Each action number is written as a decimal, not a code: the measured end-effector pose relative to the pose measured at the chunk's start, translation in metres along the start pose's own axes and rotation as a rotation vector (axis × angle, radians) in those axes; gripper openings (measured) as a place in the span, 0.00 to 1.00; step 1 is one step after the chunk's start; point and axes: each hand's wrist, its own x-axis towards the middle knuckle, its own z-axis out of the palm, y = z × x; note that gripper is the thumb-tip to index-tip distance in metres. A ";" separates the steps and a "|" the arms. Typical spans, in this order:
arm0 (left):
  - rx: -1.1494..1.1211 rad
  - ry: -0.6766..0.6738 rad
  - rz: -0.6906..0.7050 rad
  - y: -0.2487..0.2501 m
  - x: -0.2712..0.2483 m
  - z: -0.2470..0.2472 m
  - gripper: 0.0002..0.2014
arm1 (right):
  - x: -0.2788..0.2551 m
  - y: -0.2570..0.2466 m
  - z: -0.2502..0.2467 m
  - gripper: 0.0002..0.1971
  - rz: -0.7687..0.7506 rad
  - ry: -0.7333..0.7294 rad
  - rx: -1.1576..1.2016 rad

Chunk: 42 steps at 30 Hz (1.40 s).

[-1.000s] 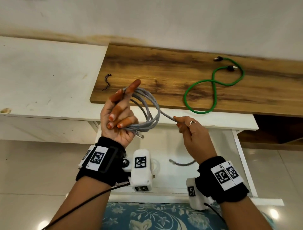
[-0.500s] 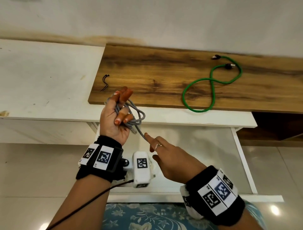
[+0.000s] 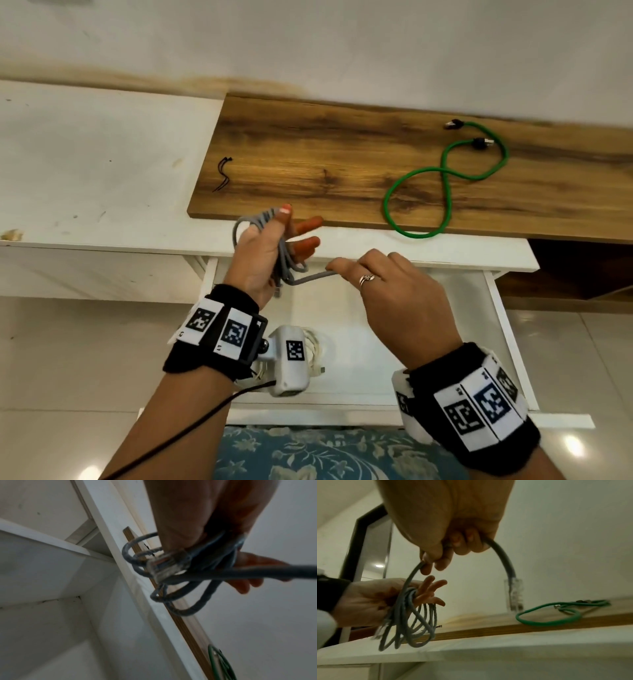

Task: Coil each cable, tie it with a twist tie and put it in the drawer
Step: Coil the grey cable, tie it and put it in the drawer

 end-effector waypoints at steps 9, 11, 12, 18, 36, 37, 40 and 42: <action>0.311 -0.407 -0.333 -0.017 -0.016 0.024 0.17 | -0.003 0.030 0.023 0.09 0.310 0.202 0.549; 0.324 -0.428 -0.367 -0.018 -0.016 0.025 0.22 | -0.002 0.033 0.026 0.09 0.409 0.172 0.687; 0.291 -0.450 -0.399 -0.018 -0.015 0.026 0.24 | -0.002 0.034 0.027 0.10 0.439 0.146 0.754; 0.087 -0.795 -0.593 -0.014 -0.010 0.017 0.34 | -0.001 0.032 0.022 0.13 0.487 -0.126 1.104; 0.098 -0.301 -0.339 -0.021 -0.011 0.037 0.22 | 0.004 0.022 0.020 0.22 0.947 -0.290 1.613; 0.120 -0.269 -0.318 -0.022 -0.010 0.037 0.22 | 0.004 0.023 0.020 0.20 0.953 -0.291 1.634; 0.174 -0.186 -0.268 -0.025 -0.008 0.034 0.23 | 0.005 0.021 0.021 0.17 0.995 -0.257 1.688; 0.184 -0.154 -0.260 -0.025 -0.009 0.036 0.24 | 0.006 0.018 0.023 0.16 1.020 -0.199 1.705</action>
